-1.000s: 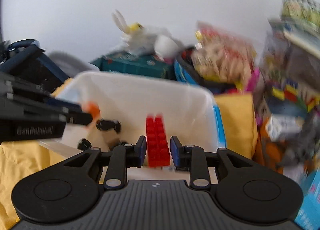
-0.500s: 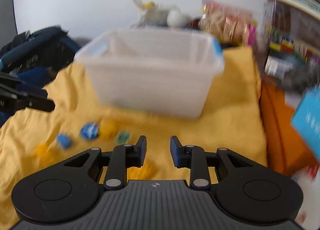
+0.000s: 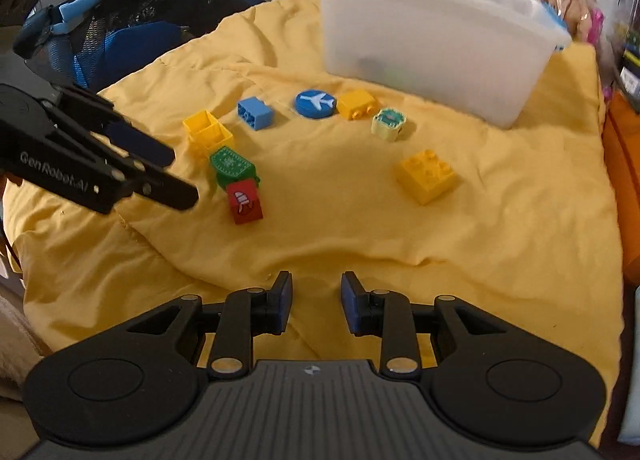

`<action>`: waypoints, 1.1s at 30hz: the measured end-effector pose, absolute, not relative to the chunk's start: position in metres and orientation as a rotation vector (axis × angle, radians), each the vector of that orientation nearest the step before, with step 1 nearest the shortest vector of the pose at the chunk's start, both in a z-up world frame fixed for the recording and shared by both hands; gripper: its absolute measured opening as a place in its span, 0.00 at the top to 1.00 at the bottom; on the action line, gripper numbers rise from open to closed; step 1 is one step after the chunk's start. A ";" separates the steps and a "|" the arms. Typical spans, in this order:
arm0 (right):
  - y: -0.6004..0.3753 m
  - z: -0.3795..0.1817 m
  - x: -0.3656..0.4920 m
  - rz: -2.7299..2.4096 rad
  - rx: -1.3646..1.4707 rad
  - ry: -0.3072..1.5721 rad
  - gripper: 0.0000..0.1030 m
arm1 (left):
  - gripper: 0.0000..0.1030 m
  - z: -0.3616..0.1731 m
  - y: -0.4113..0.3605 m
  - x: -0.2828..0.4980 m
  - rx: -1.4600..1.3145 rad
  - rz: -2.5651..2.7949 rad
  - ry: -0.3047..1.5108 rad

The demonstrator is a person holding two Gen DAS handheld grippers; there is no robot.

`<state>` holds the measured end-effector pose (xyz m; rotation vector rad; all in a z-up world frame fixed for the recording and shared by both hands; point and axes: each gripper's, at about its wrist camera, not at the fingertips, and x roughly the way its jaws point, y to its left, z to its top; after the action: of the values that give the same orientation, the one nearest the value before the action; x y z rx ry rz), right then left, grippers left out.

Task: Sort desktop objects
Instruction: 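Grasp the green patterned brick with the left tool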

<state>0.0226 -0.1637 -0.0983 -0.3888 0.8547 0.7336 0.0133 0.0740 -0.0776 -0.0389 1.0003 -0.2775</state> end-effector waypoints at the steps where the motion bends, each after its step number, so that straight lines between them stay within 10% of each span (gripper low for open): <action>1: -0.165 -0.098 0.023 0.729 -0.386 0.854 0.70 | 0.47 -0.080 0.072 0.015 -0.035 -0.283 1.005; 20: -0.187 -0.099 0.011 0.651 -0.332 0.867 0.59 | 0.52 -0.073 0.047 0.031 -0.003 -0.418 0.954; 33: -0.193 -0.100 0.012 0.641 -0.326 0.870 0.57 | 0.57 -0.081 0.031 0.065 0.562 -0.622 0.974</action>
<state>0.0117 -0.1929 -0.0996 -0.3259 0.8703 0.6406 0.0653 0.0315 -0.0810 0.5622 0.9737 -0.6221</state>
